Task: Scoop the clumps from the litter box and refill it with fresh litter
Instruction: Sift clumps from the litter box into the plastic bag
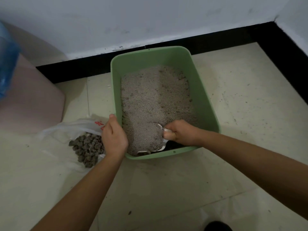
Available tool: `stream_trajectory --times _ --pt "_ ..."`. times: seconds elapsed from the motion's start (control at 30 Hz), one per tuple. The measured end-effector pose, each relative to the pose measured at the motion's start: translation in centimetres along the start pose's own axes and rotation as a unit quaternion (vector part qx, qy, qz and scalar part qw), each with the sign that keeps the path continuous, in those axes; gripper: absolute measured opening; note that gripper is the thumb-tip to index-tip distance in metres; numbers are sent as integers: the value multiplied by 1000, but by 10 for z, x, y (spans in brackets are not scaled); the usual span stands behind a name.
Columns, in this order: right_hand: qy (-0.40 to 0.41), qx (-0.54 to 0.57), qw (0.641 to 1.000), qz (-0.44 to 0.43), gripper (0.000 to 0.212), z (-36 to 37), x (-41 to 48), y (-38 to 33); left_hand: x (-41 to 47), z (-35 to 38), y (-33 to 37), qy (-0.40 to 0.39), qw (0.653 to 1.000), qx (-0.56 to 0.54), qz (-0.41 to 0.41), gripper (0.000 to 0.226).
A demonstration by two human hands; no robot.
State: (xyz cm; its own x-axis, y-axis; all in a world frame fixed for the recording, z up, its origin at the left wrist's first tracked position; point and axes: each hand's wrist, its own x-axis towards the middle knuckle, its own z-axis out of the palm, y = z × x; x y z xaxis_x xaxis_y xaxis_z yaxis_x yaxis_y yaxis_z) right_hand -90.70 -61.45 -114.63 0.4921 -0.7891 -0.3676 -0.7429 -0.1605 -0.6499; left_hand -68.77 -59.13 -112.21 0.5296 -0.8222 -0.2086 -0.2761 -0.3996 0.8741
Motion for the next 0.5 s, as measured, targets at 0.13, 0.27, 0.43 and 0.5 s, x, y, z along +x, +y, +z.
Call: stream_trajectory --times 0.13,0.27,0.43,0.5 --pt "31 0 999 15 41 -6 -6 7 3 -1 -1 -6 1000 -12 -12 68" --pt "15 34 999 16 32 -11 -10 -1 4 -1 0 -12 1000 -22 -16 84" --pt "72 56 995 29 28 -17 -14 0 3 -3 1 -17 999 -26 -33 93" --pt "57 59 996 29 28 -16 -16 -2 2 -3 2 -20 999 -24 -41 94"
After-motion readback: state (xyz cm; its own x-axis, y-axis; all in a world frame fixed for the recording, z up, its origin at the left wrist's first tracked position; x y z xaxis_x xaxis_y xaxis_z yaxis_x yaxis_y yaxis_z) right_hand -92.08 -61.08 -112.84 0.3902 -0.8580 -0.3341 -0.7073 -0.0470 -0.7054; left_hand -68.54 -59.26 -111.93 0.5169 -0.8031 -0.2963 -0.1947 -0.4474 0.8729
